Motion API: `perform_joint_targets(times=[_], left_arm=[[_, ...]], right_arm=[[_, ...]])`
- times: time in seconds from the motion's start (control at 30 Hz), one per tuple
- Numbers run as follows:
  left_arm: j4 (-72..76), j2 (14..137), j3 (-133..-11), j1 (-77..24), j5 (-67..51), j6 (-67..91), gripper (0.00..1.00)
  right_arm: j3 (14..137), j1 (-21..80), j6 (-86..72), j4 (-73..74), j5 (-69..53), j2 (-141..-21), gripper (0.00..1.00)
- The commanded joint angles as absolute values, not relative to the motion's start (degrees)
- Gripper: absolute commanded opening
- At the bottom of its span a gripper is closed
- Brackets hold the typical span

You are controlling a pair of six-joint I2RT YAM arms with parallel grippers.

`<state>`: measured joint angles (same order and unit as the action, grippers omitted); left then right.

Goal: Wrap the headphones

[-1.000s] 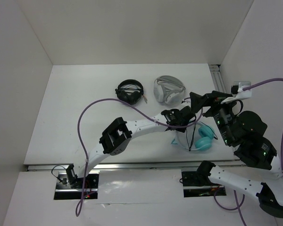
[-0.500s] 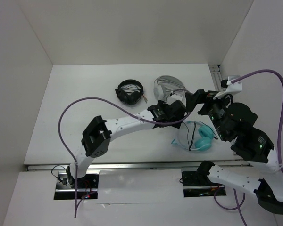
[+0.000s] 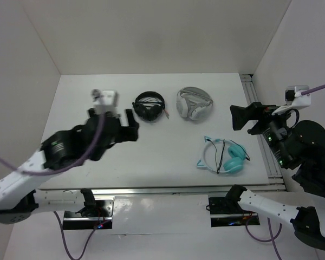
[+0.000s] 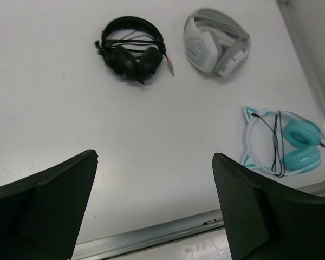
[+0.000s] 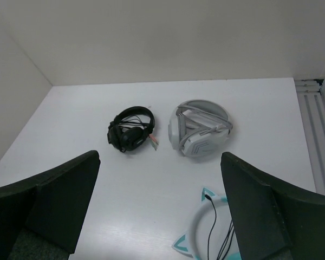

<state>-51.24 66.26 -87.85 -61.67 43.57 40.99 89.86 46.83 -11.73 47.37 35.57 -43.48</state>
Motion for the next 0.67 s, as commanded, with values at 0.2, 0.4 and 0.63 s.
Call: perform_joint_targets(times=[0.2,0.4,0.63], left_arm=[[-78.2,43.9,-87.4,-61.9,51.4,52.4,1.0],[-78.2,36.8,-81.0,-61.9,47.3,51.5,1.0],[-78.2,34.5,-76.7,-61.9,46.7,51.5,1.0]], right_arm=[[97.5,45.4,-15.3,59.9,32.2,-41.9,1.0],[94.7,45.4,-15.3,62.5,33.9,-38.5,1.0],[93.4,45.4,-15.3,63.1,35.3,-36.5,1.0]])
